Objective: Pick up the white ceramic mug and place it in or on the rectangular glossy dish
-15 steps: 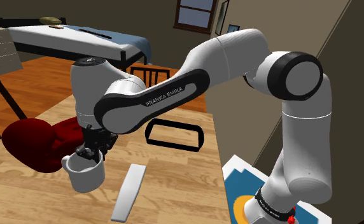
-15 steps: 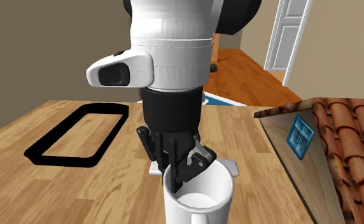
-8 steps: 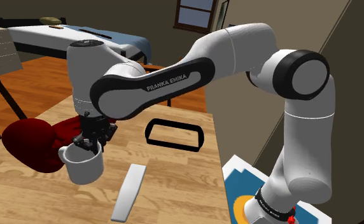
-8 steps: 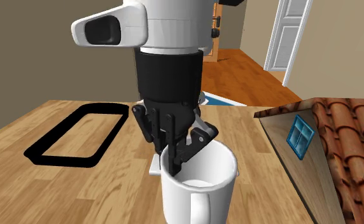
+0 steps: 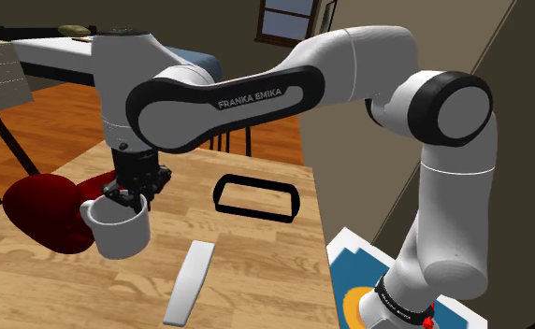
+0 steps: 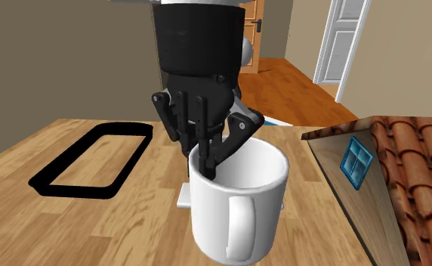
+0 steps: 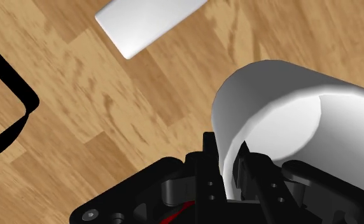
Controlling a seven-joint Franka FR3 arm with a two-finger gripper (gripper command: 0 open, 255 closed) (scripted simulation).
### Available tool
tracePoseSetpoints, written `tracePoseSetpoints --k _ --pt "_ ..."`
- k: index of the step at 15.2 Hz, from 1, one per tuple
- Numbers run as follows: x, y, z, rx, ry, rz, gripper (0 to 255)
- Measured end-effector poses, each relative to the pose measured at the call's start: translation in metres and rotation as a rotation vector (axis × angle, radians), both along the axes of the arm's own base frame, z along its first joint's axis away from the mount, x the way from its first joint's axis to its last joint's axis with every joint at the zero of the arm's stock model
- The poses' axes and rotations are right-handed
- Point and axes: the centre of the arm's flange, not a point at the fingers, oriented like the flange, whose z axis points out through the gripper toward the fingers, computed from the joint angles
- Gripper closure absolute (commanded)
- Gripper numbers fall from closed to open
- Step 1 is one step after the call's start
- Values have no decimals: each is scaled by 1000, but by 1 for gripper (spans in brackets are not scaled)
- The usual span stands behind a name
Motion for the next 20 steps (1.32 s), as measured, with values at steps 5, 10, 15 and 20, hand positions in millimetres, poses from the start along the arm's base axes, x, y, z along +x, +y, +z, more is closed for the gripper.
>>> tracePoseSetpoints --k 5,10,15,20 --pt "2 -41 13 0 0 -1 255" --pt "4 -108 17 0 0 -2 255" --pt "5 -170 17 -1 0 -2 255" --pt "6 -237 22 0 0 -2 255"
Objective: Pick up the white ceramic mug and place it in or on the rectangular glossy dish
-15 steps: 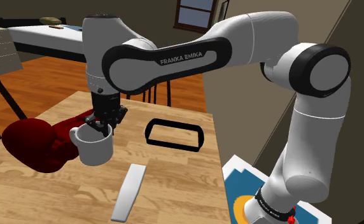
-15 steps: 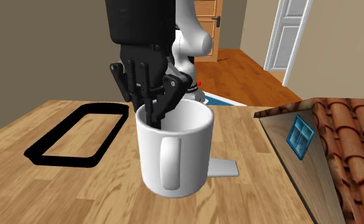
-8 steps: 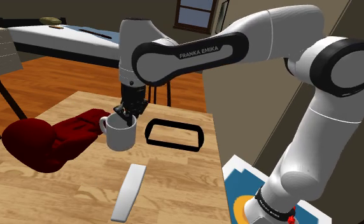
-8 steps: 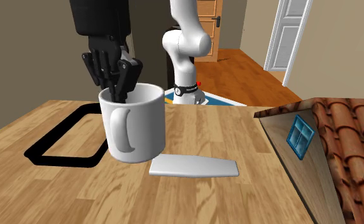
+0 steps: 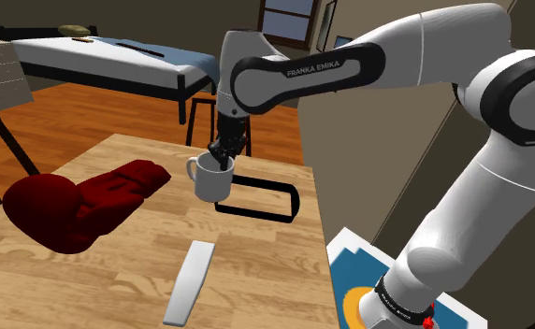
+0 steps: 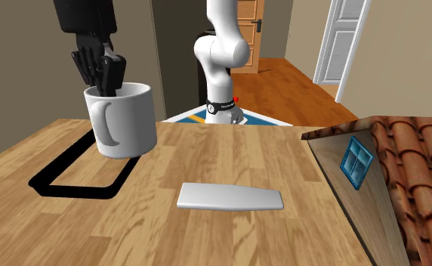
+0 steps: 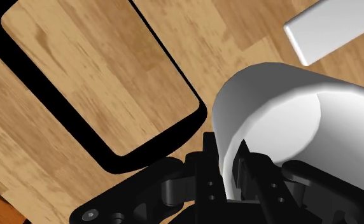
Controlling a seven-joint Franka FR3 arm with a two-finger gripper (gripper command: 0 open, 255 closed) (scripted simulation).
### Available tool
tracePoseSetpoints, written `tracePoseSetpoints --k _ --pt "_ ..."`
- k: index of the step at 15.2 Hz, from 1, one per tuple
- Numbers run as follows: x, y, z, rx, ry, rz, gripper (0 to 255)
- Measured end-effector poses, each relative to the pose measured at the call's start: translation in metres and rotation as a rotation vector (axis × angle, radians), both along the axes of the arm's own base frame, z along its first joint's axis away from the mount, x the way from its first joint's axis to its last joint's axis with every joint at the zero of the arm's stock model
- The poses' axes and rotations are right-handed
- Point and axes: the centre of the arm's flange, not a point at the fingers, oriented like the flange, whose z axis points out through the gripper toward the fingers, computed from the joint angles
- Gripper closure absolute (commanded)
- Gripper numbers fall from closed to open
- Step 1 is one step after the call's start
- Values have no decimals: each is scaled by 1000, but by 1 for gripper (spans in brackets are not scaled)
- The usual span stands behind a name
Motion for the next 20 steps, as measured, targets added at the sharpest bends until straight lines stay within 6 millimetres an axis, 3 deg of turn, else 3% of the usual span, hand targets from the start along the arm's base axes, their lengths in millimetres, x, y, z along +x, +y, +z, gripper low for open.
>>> tracePoseSetpoints --k 14,20 --pt "7 -182 11 0 0 0 255" --pt "6 -192 -15 1 0 1 255"
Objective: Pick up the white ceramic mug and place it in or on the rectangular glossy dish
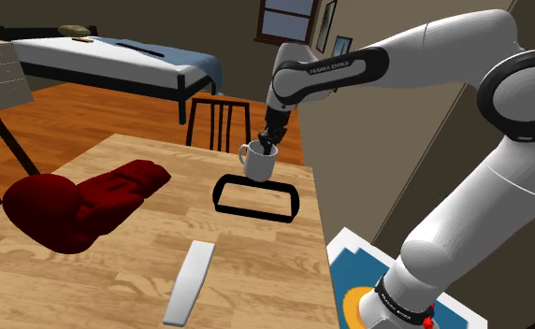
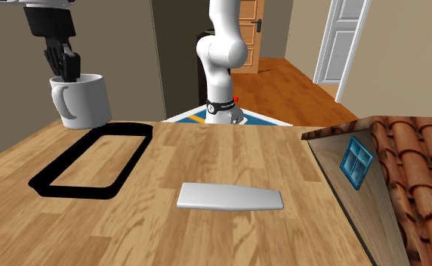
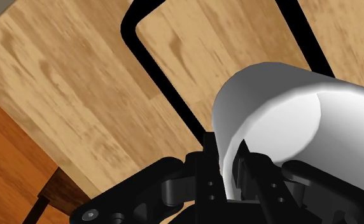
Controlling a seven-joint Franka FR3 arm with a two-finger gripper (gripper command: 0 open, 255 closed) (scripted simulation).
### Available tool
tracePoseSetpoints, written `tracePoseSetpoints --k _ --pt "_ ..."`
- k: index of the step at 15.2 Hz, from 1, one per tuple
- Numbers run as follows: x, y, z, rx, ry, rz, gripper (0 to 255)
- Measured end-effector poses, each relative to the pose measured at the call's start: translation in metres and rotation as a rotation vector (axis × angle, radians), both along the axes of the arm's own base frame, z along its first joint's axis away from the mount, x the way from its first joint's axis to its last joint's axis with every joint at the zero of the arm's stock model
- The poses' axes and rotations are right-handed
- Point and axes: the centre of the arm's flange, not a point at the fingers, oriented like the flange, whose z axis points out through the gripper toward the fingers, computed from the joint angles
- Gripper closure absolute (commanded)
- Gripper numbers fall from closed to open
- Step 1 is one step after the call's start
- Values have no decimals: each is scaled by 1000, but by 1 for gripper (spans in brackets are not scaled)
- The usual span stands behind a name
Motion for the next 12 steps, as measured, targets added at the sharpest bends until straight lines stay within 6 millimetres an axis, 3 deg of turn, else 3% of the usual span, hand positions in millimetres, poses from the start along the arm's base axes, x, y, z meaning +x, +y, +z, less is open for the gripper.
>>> tracePoseSetpoints --k 12 --pt "1 0 -62 0 0 0 255"
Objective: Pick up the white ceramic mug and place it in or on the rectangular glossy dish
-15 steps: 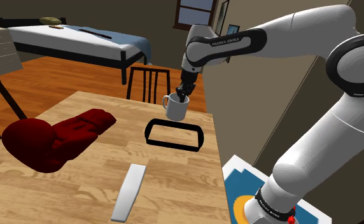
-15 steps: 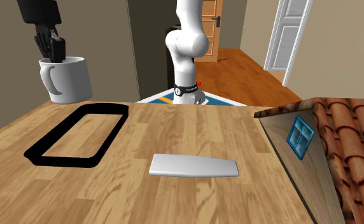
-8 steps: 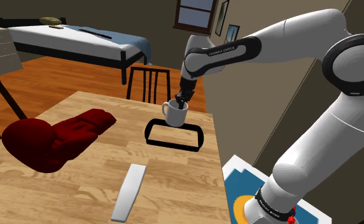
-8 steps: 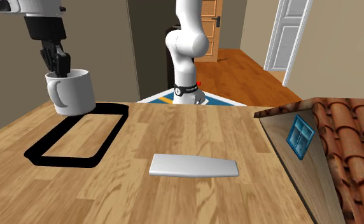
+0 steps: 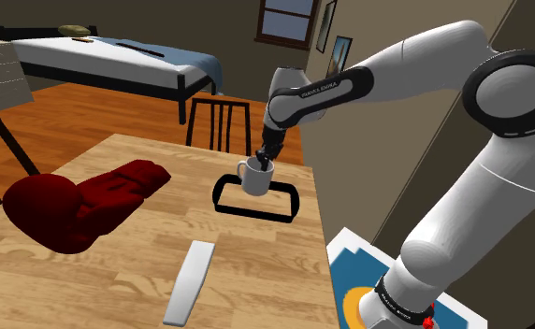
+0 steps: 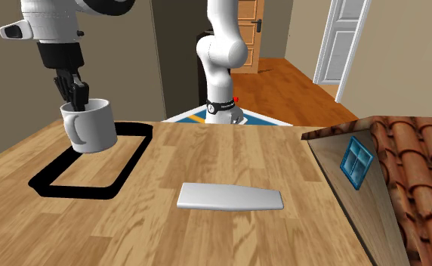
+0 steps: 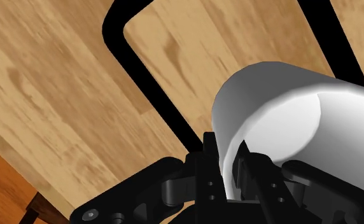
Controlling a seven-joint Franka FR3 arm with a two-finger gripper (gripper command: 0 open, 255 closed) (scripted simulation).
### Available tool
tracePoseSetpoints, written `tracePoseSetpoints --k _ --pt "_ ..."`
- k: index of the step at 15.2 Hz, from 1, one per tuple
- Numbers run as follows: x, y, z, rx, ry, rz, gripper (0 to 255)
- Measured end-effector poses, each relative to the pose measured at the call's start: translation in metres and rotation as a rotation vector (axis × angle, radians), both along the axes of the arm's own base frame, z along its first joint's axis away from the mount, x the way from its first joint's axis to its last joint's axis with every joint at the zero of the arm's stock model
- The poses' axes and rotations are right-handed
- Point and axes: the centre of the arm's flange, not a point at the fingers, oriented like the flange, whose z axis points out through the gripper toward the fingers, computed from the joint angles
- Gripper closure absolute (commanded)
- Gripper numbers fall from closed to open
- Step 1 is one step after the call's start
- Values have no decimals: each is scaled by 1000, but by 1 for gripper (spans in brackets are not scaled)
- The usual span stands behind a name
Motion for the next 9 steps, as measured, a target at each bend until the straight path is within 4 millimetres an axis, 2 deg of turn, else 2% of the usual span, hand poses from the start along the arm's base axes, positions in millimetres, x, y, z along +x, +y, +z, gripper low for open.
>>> tracePoseSetpoints --k 6,7,9 --pt "0 0 -4 0 0 0 255" --pt "0 0 -4 0 -1 0 0" --pt "0 0 -4 0 -1 0 0"
